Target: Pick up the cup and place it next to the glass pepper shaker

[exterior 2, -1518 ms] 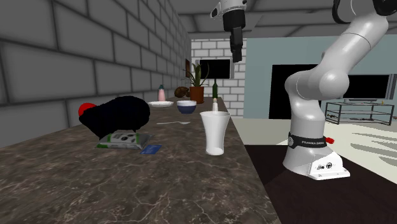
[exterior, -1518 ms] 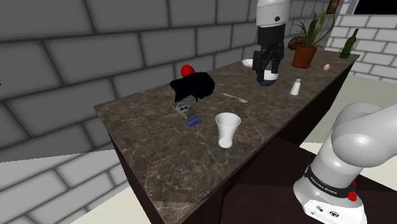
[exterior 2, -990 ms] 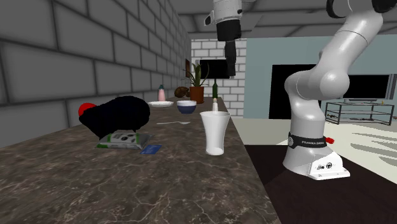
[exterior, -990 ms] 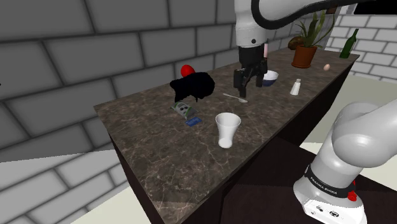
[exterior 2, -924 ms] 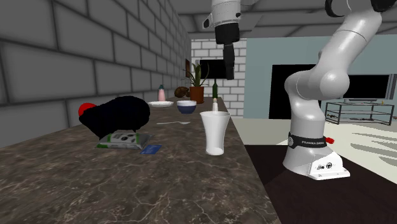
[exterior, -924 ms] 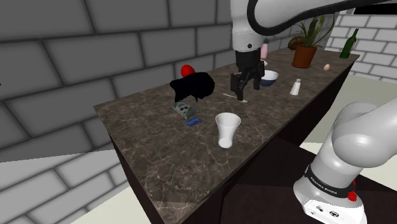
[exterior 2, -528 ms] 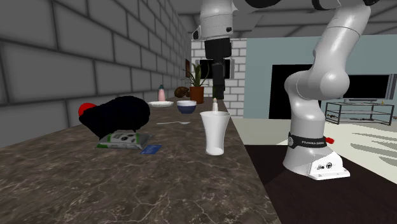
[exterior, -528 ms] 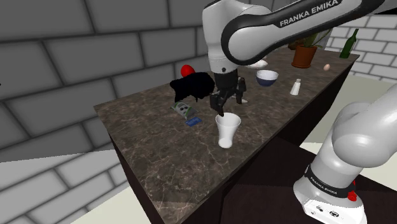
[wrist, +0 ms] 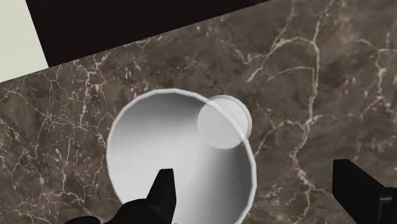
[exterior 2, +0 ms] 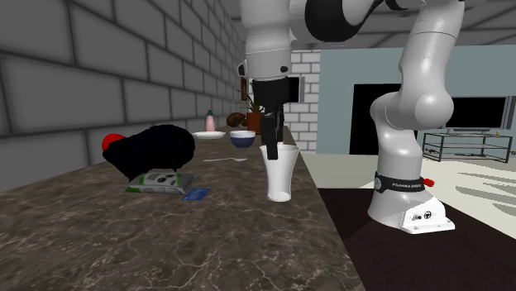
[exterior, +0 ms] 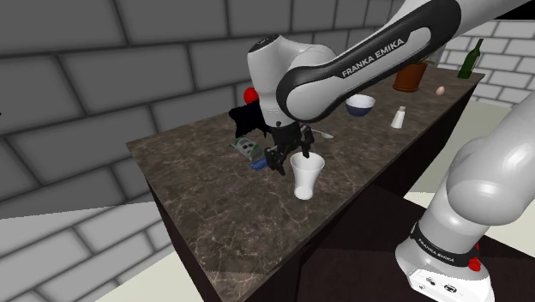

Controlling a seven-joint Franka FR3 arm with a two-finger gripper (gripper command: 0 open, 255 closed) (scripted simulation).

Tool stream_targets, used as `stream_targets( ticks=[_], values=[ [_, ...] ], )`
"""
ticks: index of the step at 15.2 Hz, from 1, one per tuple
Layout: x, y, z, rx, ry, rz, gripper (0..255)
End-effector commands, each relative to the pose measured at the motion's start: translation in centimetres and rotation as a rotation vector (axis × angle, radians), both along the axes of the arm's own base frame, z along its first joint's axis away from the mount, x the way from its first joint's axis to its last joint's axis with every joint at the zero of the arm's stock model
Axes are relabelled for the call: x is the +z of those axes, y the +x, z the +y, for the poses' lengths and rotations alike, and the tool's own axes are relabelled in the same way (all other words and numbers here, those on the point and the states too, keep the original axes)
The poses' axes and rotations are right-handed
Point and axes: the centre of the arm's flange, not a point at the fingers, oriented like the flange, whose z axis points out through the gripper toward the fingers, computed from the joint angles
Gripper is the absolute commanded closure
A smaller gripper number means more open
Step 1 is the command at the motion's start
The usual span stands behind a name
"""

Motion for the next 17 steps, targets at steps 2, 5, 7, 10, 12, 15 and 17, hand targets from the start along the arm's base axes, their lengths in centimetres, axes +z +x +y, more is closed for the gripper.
stream_targets(
  ticks=[2,5,7,10,12,15,17],
  values=[
    [-1.6,-0.2,-0.3,-0.001,-0.001,-0.001,0],
    [-2.9,-0.3,-0.7,-0.001,-0.001,-0.001,0],
    [-2.9,-0.3,-0.7,-0.001,-0.001,-0.001,0],
    [-2.9,-0.3,-0.7,-0.001,-0.001,-0.001,0],
    [-2.9,-0.3,-0.7,-0.001,-0.001,-0.001,0],
    [-2.9,-0.3,-0.7,-0.001,-0.001,-0.001,255],
    [-2.9,-0.3,-0.7,-0.001,-0.001,-0.001,255]
  ],
)
